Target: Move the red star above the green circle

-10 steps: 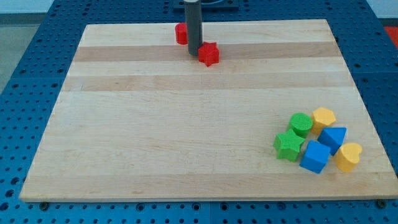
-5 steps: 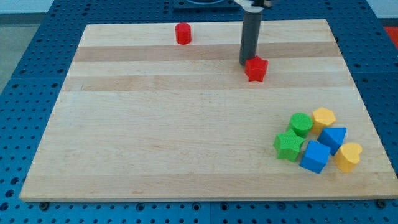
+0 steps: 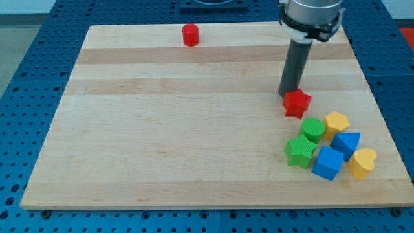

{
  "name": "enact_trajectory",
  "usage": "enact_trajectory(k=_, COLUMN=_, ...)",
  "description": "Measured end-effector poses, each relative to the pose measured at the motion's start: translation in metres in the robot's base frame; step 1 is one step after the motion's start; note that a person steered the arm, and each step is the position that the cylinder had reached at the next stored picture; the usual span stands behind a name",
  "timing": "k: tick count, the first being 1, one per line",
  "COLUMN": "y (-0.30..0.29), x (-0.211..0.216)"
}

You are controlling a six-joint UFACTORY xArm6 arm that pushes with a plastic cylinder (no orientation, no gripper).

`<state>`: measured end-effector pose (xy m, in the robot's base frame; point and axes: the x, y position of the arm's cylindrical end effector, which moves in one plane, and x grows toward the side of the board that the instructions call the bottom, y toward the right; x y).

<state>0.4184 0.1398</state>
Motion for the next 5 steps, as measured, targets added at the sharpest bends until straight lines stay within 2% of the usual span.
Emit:
enact_trajectory(k=4, y=0.007, x=0.022)
enact_trajectory(k=5, y=0.003, x=-0.009)
